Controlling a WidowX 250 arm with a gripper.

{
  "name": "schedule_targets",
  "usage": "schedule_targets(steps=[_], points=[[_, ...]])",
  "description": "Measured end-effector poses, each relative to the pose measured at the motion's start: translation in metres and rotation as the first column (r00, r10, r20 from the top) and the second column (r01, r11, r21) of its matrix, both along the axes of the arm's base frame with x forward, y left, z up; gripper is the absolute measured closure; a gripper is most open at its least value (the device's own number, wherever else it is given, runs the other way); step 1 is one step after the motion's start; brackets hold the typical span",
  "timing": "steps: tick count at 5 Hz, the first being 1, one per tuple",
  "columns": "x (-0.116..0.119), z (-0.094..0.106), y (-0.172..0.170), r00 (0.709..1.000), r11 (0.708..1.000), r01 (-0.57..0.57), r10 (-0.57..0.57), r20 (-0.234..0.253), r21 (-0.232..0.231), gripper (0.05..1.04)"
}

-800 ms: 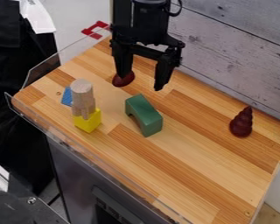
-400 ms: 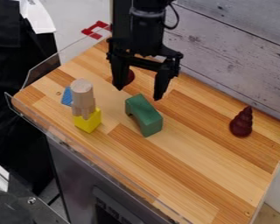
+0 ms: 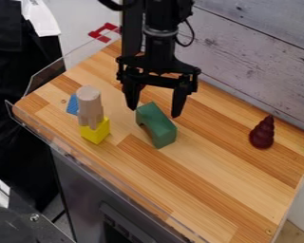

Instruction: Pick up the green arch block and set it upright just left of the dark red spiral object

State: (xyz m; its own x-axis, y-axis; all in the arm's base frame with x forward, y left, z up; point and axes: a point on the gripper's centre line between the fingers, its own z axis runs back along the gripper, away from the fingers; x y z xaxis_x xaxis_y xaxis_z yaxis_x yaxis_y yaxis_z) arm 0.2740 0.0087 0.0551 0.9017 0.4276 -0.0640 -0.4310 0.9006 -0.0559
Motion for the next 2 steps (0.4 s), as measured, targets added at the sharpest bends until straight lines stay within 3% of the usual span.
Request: schedule_targets(steps=[1, 2], points=[[-0.0037, -0.0040, 0.0030, 0.974, 0.976, -0.217, 0.216, 0.073, -0.004, 0.083], [-0.0001, -0.0053, 0.0035, 0.924, 0.933, -0.358, 0.359, 0.131, -0.032, 0.083]])
